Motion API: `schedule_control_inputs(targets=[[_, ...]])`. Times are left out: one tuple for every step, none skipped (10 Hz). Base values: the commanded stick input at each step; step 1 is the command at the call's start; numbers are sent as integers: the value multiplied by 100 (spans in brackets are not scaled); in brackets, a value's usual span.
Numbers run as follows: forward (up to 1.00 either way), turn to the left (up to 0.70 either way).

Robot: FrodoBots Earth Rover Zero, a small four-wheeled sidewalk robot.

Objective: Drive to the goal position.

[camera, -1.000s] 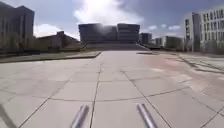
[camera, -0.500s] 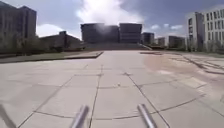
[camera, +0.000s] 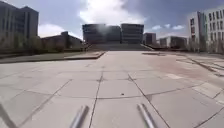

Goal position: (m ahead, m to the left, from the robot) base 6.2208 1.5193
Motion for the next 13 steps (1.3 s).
schedule_control_inputs(targets=[[70, 0], [70, 0], [70, 0], [70, 0], [70, 0], [70, 0], [70, 0], [70, 0], [70, 0], [70, 0], [70, 0], [70, -10], [70, -21]])
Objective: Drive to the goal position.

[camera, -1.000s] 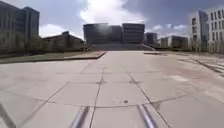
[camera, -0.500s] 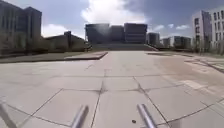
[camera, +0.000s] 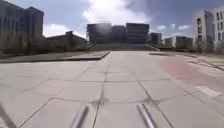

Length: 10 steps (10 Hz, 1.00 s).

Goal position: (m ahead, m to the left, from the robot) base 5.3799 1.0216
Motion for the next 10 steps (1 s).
schedule_control_inputs(targets=[[70, -32], [70, -32], [70, -27], [70, -22], [70, -18], [70, -13], [70, -8], [70, -4], [70, 0], [70, 0]])
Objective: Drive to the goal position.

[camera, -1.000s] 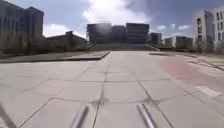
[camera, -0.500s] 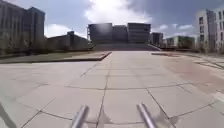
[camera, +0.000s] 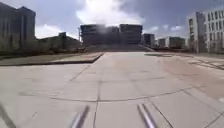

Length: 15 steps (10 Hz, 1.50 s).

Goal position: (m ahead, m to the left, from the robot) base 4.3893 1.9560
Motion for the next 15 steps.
schedule_control_inputs(targets=[[70, 0], [68, 0], [69, 0], [69, 0], [70, 0], [70, -5], [70, -14], [70, -20], [70, -26], [70, -32], [70, -9], [70, 0], [70, 0], [70, 0], [70, 0]])
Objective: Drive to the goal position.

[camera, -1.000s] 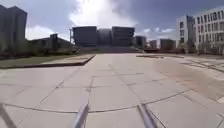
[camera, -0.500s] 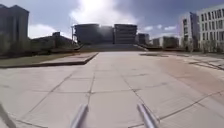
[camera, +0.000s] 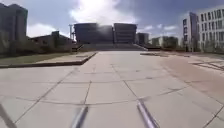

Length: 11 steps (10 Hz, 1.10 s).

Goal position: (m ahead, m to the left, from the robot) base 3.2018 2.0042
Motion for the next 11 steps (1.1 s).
schedule_control_inputs(targets=[[70, 0], [70, 0], [70, 0], [70, 0], [70, 0], [70, 0], [70, 0], [70, 0], [70, 0], [70, 0], [70, 0]])
